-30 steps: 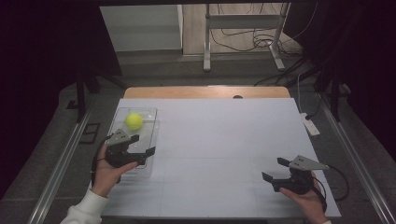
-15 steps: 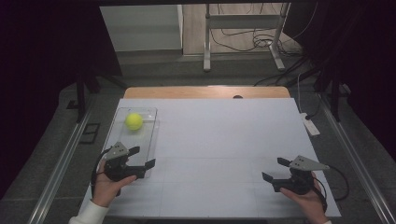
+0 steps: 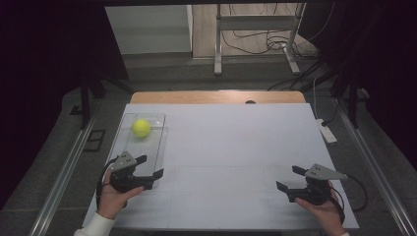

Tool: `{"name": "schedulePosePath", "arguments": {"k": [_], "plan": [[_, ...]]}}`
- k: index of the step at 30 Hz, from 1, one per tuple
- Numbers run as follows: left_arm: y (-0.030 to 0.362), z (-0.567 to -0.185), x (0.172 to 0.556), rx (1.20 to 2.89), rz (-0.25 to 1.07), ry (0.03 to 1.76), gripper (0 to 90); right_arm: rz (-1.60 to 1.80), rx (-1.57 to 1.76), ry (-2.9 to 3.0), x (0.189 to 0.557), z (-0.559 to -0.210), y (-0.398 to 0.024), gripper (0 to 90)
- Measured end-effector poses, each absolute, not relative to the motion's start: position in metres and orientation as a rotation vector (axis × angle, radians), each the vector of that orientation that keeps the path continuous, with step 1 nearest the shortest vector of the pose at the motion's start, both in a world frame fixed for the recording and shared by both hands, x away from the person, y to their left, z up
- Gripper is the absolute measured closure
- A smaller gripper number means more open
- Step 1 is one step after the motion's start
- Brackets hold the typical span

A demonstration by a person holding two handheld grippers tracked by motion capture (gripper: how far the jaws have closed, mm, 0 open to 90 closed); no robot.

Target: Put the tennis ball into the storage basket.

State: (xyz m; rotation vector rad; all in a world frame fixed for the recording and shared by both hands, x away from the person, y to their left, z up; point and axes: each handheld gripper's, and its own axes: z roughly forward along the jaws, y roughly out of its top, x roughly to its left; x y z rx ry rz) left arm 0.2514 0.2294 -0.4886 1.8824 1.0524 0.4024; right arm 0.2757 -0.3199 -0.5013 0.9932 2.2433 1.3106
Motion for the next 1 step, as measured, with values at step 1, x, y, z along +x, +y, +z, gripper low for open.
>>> {"name": "schedulePosePath", "arguments": {"k": [1], "plan": [[0.2293,-0.4884,0.2512,1.882,0.404,1.05,16.4,1.311,0.993,2.243,0.2757,-0.5013,-0.32,12.5]]}}
